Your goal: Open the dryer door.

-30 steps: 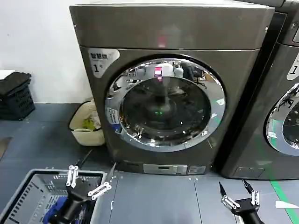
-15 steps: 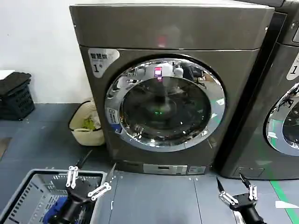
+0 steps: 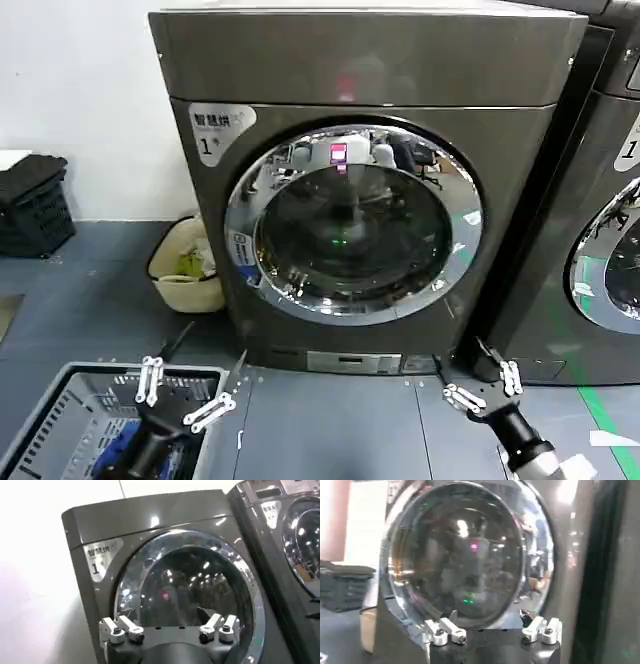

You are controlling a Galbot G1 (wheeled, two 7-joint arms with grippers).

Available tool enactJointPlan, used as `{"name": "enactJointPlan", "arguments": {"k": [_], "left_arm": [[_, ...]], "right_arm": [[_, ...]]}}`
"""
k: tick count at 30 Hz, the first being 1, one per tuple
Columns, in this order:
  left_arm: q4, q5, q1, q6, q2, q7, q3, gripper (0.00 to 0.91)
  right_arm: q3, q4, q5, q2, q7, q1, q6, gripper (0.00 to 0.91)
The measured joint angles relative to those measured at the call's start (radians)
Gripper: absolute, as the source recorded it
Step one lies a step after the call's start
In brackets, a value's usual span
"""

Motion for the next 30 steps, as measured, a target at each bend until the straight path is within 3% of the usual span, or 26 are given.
{"name": "enactJointPlan", "arguments": {"k": [17,30], "left_arm": [[-0.009,0.014,0.003,0.0,-0.009,0.0,0.0,0.907],[-0.013,0.023,0.007,-0.003,-0.02,0.015,0.004,0.907]], "right_arm": [[-0.278,-0.097,0.067,-0.117,0.004,0.309,0.025,0.907],[-0.439,-0.187,0.095,-0.118,-0.003,0.539,0.029,0.907]]}}
